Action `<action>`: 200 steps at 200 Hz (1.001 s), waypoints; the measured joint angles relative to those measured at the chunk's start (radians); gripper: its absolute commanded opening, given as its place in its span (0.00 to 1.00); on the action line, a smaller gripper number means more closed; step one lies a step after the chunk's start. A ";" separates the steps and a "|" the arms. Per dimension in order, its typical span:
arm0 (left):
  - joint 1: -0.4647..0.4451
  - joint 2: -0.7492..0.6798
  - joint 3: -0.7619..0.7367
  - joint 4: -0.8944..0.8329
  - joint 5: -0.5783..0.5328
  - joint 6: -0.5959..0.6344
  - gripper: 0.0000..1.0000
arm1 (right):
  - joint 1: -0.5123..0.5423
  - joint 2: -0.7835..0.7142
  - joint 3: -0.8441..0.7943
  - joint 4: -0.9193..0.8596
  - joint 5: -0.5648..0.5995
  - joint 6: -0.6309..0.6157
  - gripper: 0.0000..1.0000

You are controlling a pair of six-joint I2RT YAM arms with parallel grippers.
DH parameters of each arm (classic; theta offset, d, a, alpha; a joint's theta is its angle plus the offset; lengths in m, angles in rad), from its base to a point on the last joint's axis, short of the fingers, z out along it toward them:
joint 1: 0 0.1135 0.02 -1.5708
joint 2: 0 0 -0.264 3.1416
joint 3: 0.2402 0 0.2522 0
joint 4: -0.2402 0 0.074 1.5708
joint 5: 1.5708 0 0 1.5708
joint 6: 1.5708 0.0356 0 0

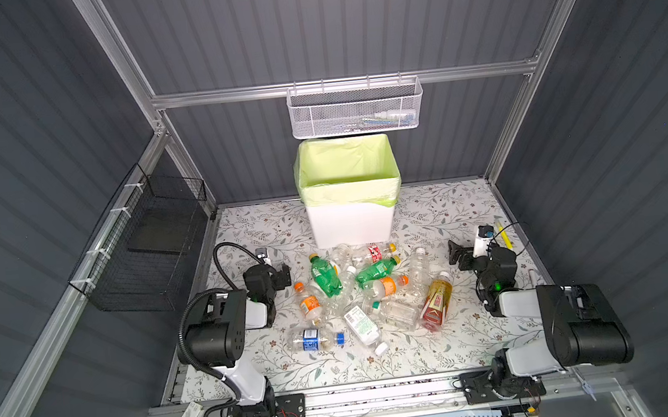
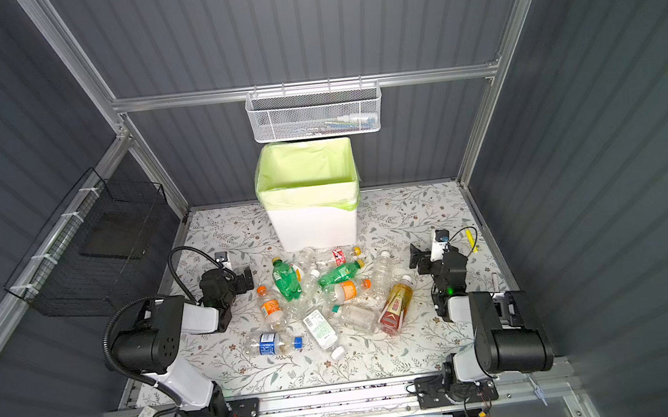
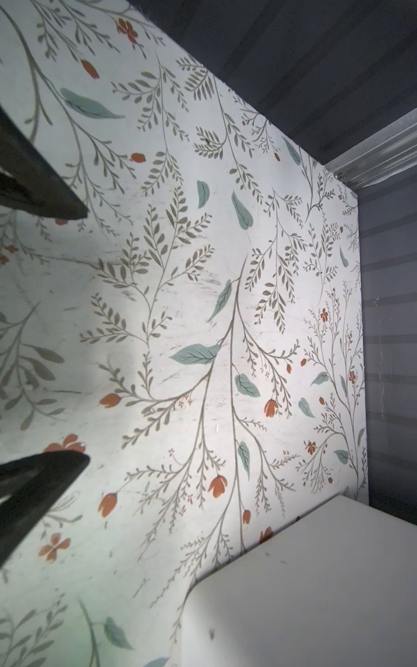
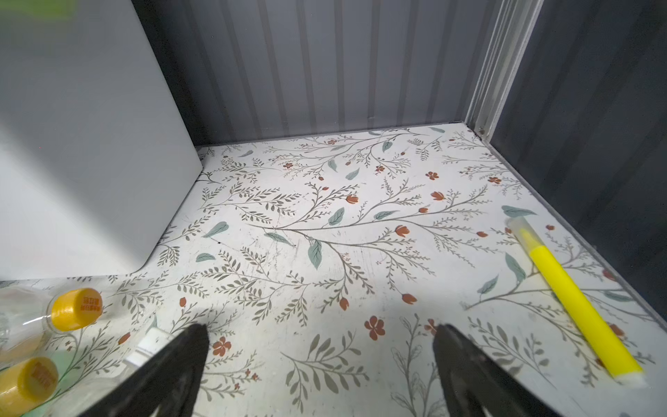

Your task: Throw the plastic bottles in the bin

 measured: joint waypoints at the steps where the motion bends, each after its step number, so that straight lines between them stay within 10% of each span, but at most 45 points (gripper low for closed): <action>1: 0.000 0.000 0.000 0.000 0.000 0.000 0.99 | 0.000 0.000 0.000 0.000 0.000 0.000 0.99; 200: 0.000 0.000 0.000 0.000 0.000 0.000 0.99 | 0.000 0.000 0.016 -0.023 0.058 0.011 0.99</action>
